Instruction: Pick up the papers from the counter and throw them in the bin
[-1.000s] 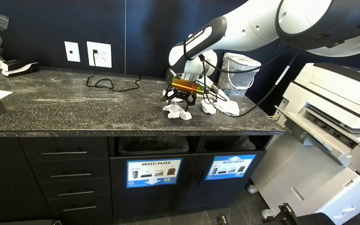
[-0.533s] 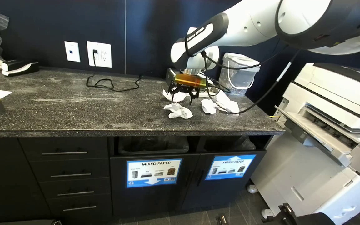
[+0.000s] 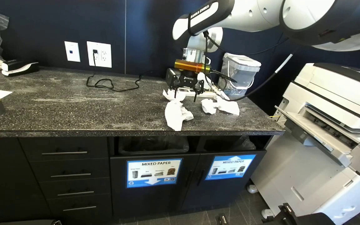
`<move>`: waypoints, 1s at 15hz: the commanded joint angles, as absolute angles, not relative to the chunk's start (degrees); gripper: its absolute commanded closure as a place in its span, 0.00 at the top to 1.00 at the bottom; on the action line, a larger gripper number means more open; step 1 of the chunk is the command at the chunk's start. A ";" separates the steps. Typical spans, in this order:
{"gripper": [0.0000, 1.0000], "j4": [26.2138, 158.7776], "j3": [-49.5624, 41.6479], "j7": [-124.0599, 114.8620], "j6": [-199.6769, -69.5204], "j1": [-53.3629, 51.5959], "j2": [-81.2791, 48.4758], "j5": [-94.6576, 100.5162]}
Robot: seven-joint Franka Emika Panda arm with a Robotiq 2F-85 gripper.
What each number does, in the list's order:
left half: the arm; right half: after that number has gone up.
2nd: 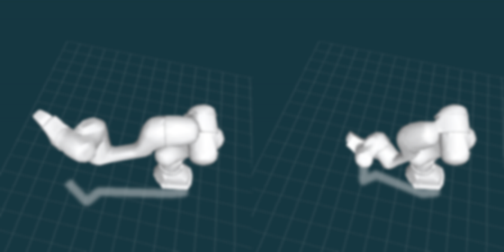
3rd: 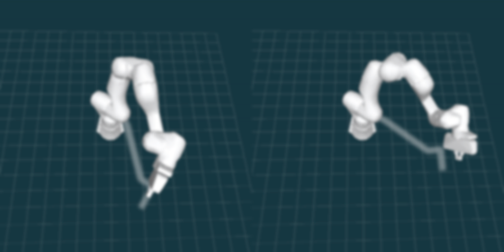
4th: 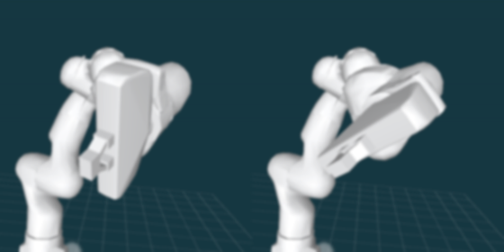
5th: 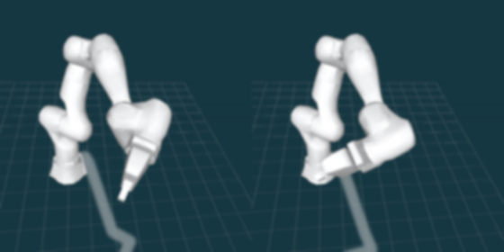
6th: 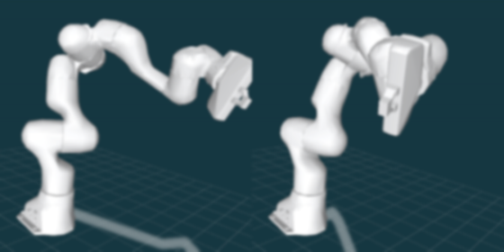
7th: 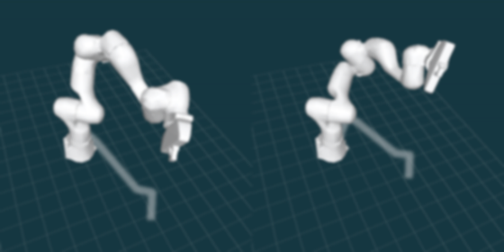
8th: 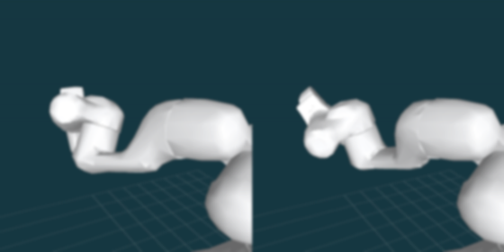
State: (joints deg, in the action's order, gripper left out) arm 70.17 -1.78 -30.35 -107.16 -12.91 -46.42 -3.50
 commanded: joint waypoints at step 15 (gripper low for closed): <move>1.00 69.05 -0.82 -73.55 -109.10 -12.39 -51.31 -13.32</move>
